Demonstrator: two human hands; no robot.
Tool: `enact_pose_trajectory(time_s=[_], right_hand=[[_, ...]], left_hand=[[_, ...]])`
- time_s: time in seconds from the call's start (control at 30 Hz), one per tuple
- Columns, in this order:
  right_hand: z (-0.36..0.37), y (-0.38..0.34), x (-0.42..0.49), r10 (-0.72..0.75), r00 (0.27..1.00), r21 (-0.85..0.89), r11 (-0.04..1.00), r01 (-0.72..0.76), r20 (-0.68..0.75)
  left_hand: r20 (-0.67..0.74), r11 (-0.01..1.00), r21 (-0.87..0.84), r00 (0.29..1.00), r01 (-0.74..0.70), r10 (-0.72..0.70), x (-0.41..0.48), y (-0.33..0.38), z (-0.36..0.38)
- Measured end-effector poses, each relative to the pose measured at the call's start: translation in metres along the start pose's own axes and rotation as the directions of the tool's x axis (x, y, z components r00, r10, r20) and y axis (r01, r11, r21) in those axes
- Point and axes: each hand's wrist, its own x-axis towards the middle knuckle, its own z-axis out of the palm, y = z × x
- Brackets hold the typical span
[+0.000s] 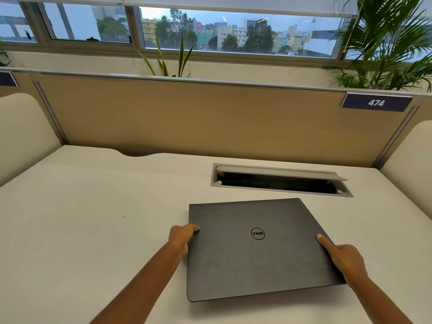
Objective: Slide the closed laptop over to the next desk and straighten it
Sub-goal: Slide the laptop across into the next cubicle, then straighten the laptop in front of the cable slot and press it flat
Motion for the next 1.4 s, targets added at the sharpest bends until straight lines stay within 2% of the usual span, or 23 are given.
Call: enact_pose_trajectory(time_s=[0.23,0.47,0.6,0.73,0.83,1.0,1.13,1.23,1.4], right_hand=[[0.003,0.008,0.010,-0.006,1.000,0.023,1.000,0.006,0.008],[0.010,0.014,0.017,0.002,0.999,0.052,0.999,-0.004,0.033],[0.010,0.012,0.015,0.020,0.999,0.108,0.994,-0.017,-0.031],[0.010,0.014,0.012,0.028,0.999,0.066,0.997,-0.025,-0.044],[0.010,0.014,0.009,0.015,0.999,0.061,0.998,-0.012,-0.043],[0.010,0.025,-0.002,-0.115,0.991,0.064,0.991,0.120,-0.070],[0.012,0.042,-0.020,-0.264,0.954,0.114,0.953,0.281,-0.146],[0.013,0.055,-0.032,-0.317,0.923,0.089,0.935,0.343,-0.217],[0.012,0.063,-0.041,-0.349,0.910,0.037,0.930,0.366,-0.224]], left_hand=[[-0.059,0.998,0.065,0.998,-0.019,0.023,0.004,-0.003,0.014],[-0.099,0.998,0.048,0.994,-0.034,0.038,0.012,-0.009,0.017],[-0.105,0.997,0.066,0.994,-0.029,0.036,0.016,-0.009,0.016],[-0.089,0.991,0.134,0.995,-0.024,0.036,0.018,-0.010,0.014],[-0.091,0.974,0.220,0.992,-0.064,0.086,0.015,-0.012,0.014],[-0.135,0.865,0.458,0.945,-0.206,0.297,-0.005,-0.036,0.021],[-0.130,0.676,0.650,0.826,-0.347,0.549,-0.022,-0.059,0.025],[-0.090,0.572,0.735,0.784,-0.364,0.615,-0.029,-0.069,0.025],[-0.045,0.496,0.774,0.746,-0.394,0.664,-0.038,-0.083,0.021]])
